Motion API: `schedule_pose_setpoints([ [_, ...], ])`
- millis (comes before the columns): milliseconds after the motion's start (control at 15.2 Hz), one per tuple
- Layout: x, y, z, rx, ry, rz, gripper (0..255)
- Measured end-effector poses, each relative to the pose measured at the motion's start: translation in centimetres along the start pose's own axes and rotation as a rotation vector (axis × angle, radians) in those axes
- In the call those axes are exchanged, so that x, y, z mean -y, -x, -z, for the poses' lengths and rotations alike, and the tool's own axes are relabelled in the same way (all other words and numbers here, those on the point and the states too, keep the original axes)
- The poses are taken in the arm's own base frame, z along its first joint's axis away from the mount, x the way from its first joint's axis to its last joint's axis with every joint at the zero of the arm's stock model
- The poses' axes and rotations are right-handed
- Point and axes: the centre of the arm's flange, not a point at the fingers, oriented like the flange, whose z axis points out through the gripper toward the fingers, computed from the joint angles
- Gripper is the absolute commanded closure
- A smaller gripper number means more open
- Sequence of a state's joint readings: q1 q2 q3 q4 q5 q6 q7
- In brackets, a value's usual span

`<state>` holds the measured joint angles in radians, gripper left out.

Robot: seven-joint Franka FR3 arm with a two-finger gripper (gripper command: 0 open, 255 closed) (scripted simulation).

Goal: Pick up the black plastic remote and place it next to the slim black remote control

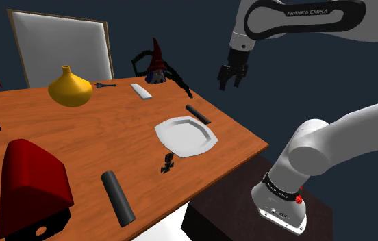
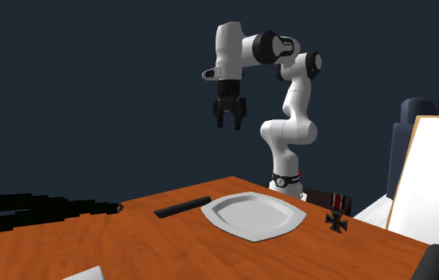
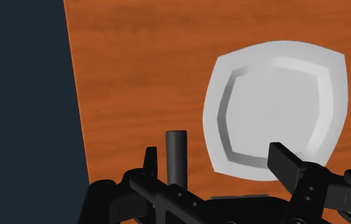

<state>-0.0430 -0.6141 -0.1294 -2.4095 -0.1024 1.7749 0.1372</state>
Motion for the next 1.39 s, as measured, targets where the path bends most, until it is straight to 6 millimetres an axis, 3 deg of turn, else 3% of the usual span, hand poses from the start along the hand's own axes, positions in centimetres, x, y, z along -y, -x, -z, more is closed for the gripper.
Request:
schedule_pose_setpoints([
  [1122,-3.5,-13.3,-18.1,-0.01,-0.1,-0.062,0],
  [1386,-3.9,-14.6,-21.0,-0.01,-0.11,-0.068,0],
])
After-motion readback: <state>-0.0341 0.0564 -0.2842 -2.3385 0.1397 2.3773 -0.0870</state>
